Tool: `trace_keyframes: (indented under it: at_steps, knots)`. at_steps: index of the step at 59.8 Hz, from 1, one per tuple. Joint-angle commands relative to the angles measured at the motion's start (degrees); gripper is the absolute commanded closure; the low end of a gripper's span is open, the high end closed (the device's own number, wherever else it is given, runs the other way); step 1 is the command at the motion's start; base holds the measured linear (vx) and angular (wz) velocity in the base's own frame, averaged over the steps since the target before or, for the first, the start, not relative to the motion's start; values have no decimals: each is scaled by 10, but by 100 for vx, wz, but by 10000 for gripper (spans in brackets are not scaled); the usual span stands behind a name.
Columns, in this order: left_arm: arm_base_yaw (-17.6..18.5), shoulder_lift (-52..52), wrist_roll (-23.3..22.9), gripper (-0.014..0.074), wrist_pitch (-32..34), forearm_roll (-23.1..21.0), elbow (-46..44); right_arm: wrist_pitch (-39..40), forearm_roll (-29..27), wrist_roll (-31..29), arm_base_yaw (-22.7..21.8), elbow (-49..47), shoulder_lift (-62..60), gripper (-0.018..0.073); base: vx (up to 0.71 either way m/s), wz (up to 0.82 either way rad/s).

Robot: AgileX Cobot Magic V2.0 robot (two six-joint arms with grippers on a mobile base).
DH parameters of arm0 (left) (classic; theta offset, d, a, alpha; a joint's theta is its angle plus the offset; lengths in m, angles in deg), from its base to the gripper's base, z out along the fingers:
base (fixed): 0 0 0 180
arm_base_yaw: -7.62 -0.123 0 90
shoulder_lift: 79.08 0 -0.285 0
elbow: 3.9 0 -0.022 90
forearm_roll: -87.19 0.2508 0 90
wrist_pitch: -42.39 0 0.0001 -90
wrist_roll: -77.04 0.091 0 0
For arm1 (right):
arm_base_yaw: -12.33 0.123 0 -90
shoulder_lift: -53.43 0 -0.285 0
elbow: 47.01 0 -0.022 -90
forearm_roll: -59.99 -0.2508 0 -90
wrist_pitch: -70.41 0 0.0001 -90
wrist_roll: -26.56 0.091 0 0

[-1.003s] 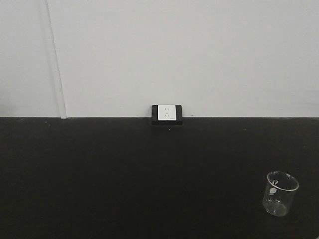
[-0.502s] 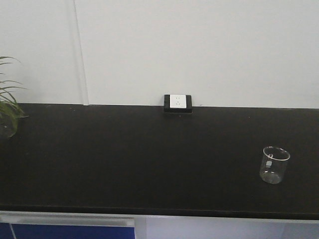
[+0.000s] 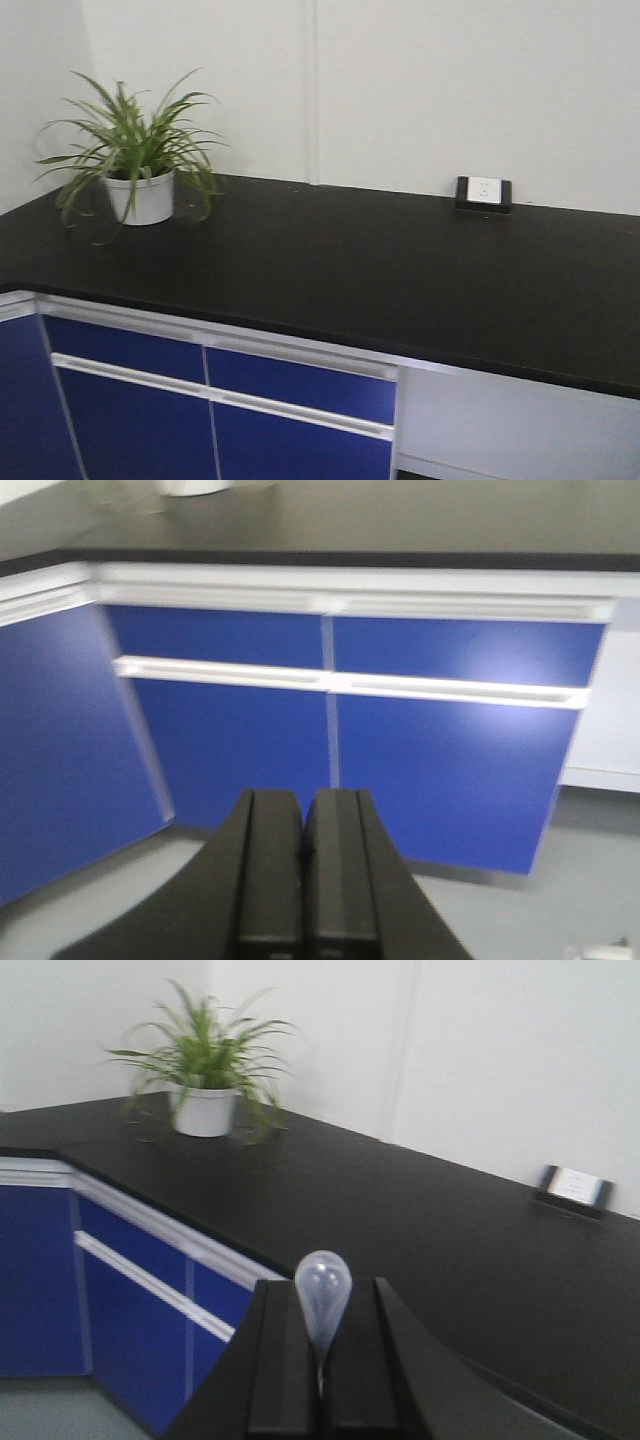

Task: Grab transparent chemical and place on left bench
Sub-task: 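Turn the base away from the beaker bench holding the pipette, then drive the base to the bench with the white trays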

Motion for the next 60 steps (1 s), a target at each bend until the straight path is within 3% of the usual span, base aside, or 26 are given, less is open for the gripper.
trace_keyframes:
  at_steps: [1,60]
  knots:
    - [1,-11,-4,600,45,0,9,28,-21,-1,1,-14,3,564,-34,59]
    - [1,-11,-4,600,45,0,9,28,-21,-1,1,-14,3,564,-28,65]
